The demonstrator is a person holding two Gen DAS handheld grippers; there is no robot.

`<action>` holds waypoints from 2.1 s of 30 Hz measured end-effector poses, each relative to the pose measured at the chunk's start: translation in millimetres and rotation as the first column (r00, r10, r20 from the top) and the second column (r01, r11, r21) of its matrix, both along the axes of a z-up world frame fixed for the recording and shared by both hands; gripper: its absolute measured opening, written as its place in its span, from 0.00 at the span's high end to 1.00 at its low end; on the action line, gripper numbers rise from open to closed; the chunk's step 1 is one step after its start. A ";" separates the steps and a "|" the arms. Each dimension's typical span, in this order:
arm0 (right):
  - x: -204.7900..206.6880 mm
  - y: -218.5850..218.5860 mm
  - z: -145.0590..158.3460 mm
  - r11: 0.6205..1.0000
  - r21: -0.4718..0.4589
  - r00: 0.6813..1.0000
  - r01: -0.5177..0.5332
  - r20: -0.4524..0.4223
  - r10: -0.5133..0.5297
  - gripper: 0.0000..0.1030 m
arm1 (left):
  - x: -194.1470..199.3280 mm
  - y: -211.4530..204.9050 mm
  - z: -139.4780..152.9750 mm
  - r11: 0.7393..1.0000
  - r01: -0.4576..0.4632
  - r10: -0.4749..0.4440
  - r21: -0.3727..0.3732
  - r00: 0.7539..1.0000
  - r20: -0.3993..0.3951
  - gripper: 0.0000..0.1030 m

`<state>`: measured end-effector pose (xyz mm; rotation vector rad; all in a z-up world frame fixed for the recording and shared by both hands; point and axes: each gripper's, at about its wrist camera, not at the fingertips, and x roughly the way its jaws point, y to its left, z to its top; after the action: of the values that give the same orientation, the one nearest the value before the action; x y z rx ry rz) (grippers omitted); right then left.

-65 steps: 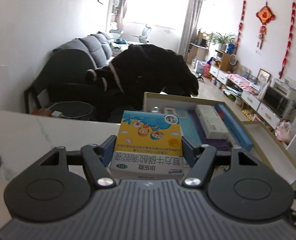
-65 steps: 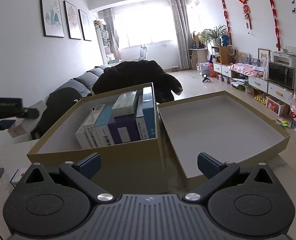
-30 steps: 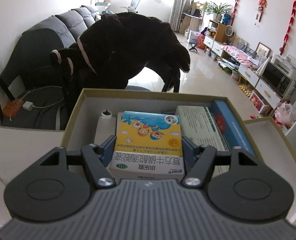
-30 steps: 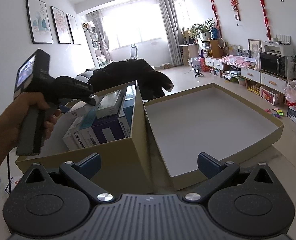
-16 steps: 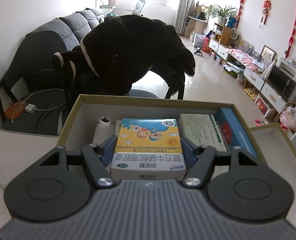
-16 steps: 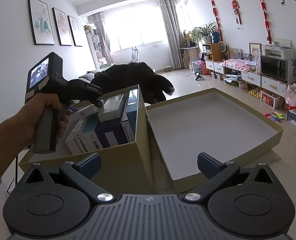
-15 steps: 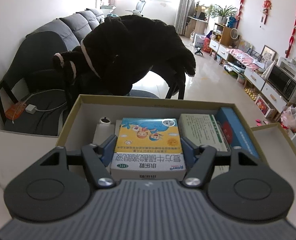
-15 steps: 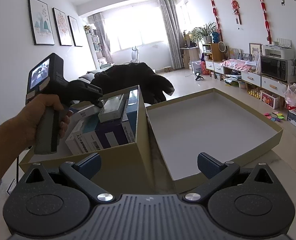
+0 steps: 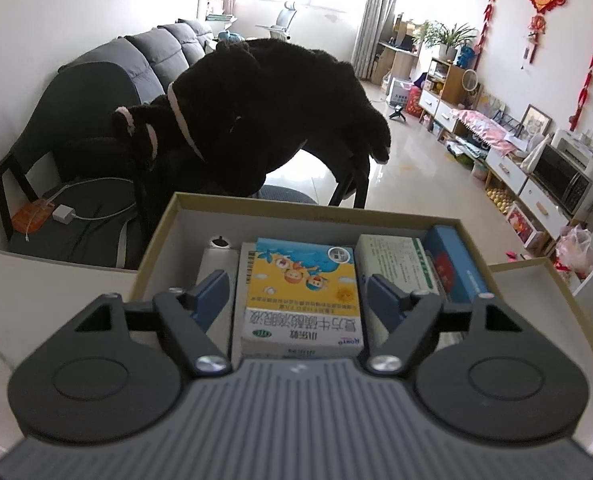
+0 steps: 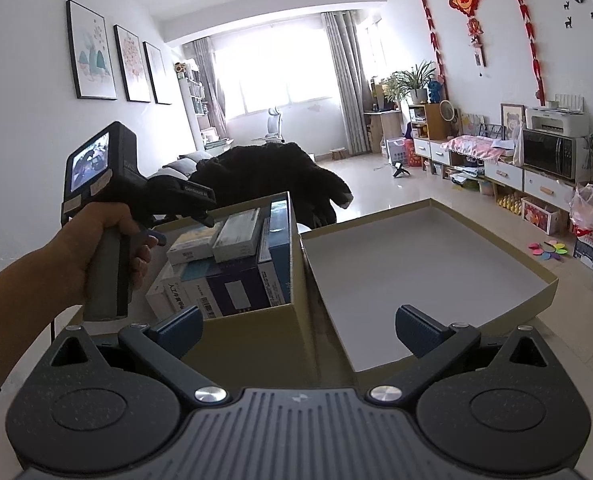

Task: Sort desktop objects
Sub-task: 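Lower the yellow cartoon box into the tan box and open the left gripper, then withdraw the left tool up out of the tan box, then move the left gripper toward the white box with red strawberry print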

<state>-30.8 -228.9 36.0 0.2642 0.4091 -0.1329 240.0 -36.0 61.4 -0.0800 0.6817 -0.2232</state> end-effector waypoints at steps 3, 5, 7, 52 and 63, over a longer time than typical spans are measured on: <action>-4.7 5.3 3.9 1.000 -0.009 1.000 -0.007 0.008 0.007 0.00 | -10.6 7.7 6.9 1.000 0.002 -0.002 -0.007 1.000 0.008 0.24; -7.8 8.8 6.5 1.000 -0.015 1.000 -0.012 0.014 0.012 0.00 | -19.1 13.9 12.2 1.000 0.005 -0.004 -0.017 1.000 0.015 0.23; -10.9 12.3 9.1 1.000 -0.022 1.000 -0.017 0.019 0.017 0.00 | -27.6 20.2 17.5 1.000 0.007 -0.006 -0.026 1.000 0.022 0.23; -26.1 129.4 10.8 0.944 -0.125 0.952 -0.305 -0.065 0.299 0.00 | -160.5 167.8 -29.5 0.983 -0.146 0.157 -0.110 0.983 0.099 0.00; -16.9 154.3 -5.8 0.920 -0.135 0.925 -0.369 -0.147 0.350 0.00 | -229.1 226.2 -46.2 0.957 -0.267 0.269 -0.116 0.963 0.003 0.00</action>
<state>-47.7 -74.6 30.2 0.0178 0.5571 0.1814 10.9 190.3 15.2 -0.2789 0.6316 -0.0018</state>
